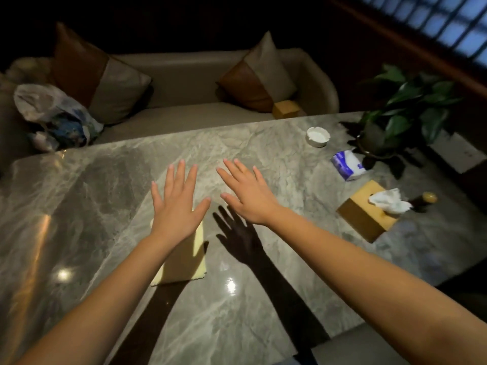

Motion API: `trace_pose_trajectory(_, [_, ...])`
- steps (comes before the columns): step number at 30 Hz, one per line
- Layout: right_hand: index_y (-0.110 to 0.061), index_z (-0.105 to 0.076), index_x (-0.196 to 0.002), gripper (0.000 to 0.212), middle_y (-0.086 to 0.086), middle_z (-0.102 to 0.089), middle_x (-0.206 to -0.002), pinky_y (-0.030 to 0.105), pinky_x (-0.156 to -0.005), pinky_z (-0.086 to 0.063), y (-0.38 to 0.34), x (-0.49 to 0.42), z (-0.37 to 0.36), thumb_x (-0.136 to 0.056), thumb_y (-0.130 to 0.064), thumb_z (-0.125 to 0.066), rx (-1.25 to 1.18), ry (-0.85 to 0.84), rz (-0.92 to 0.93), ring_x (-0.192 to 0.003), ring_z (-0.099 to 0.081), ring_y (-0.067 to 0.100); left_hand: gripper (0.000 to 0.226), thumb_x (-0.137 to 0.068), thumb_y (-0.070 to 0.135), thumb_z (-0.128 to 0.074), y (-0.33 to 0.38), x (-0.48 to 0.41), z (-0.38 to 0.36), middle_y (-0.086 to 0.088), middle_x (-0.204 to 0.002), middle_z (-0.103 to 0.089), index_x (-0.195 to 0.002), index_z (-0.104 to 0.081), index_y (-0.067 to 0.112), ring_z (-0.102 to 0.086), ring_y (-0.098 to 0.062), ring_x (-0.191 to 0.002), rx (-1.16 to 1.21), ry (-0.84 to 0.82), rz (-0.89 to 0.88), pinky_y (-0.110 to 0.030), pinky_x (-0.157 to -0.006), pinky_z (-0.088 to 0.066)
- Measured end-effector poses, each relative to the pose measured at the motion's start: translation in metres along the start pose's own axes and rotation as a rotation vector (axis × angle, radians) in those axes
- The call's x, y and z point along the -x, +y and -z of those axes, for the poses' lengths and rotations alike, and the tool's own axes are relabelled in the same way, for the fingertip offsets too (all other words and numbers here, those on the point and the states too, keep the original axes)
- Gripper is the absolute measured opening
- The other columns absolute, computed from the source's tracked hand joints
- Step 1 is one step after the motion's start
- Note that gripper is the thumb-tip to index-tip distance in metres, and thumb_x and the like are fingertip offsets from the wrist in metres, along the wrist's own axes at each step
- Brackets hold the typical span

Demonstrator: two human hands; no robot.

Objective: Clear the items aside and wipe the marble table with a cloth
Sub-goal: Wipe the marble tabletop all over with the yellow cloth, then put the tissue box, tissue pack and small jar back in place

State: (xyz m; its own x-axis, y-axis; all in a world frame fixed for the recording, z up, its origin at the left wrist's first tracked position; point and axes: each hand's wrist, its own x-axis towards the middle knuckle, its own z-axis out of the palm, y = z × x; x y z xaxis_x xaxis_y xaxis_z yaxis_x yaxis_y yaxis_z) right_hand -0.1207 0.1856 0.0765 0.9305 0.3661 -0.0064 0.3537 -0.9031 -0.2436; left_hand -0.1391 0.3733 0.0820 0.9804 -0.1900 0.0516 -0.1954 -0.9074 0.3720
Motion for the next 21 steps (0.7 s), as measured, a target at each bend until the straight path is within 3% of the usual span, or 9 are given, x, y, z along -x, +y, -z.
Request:
trace_pose_trajectory(11, [-0.026,-0.011,-0.155,0.06,-0.003,0.001,-0.163,0.05,-0.119,0.0,0.115,0.051,0.053,-0.102,-0.043,-0.034,0.012,0.017,-0.094,-0.15,0.006,0.016,0.071,-0.096,0.052,-0.032,0.105,-0.04,-0.012,0.005,-0.159,0.019,-0.152,0.006,0.029,0.024,-0.014,-0.144,-0.055,0.007,-0.08,-0.048,-0.113,0.017])
trace_pose_trajectory(21, [-0.026,-0.01,-0.155,0.061,-0.003,0.001,-0.163,0.05,-0.119,-0.002,0.247,0.105,0.061,-0.101,-0.044,-0.033,-0.032,-0.003,-0.209,-0.15,0.004,0.015,0.073,-0.096,0.053,-0.033,0.228,-0.078,-0.069,0.005,-0.159,0.018,-0.152,0.007,0.028,0.022,-0.013,-0.144,-0.056,-0.068,-0.16,-0.049,-0.113,0.015])
